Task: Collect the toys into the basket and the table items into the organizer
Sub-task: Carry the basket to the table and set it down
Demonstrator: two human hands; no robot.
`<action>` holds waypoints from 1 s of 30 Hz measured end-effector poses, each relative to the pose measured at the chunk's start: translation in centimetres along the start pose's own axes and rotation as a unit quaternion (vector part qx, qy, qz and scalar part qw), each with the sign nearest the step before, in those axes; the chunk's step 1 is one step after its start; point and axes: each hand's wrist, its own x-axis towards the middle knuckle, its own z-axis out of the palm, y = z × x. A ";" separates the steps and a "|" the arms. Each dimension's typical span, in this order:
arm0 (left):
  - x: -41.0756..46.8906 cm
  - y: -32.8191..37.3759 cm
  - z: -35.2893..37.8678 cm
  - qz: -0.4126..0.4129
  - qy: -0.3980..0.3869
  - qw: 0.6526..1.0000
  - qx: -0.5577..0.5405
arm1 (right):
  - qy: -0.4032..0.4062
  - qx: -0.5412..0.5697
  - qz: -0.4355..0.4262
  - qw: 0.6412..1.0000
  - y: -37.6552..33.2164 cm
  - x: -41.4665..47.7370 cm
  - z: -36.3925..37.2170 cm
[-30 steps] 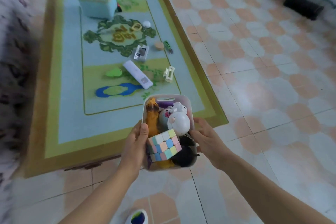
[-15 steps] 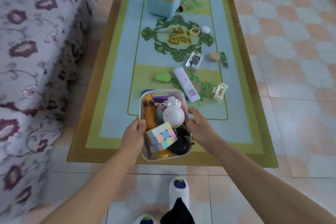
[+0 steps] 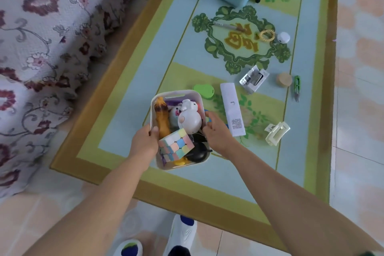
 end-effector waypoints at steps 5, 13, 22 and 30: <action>1.3 0.1 0.2 -0.021 -0.003 1.000 -0.006 | -0.017 -0.020 0.003 1.000 -0.2 1.5 0.0; 1.4 0.7 0.2 -0.030 0.001 0.999 -0.016 | -0.019 -0.042 -0.001 0.999 -0.4 2.2 0.1; -1.9 2.5 -1.7 0.087 0.007 0.996 0.008 | 0.051 -0.038 -0.001 0.998 -3.0 -0.7 -1.0; -9.6 3.5 -2.8 0.211 -0.001 0.977 0.021 | 0.122 0.023 -0.018 0.992 -3.6 -8.7 -1.7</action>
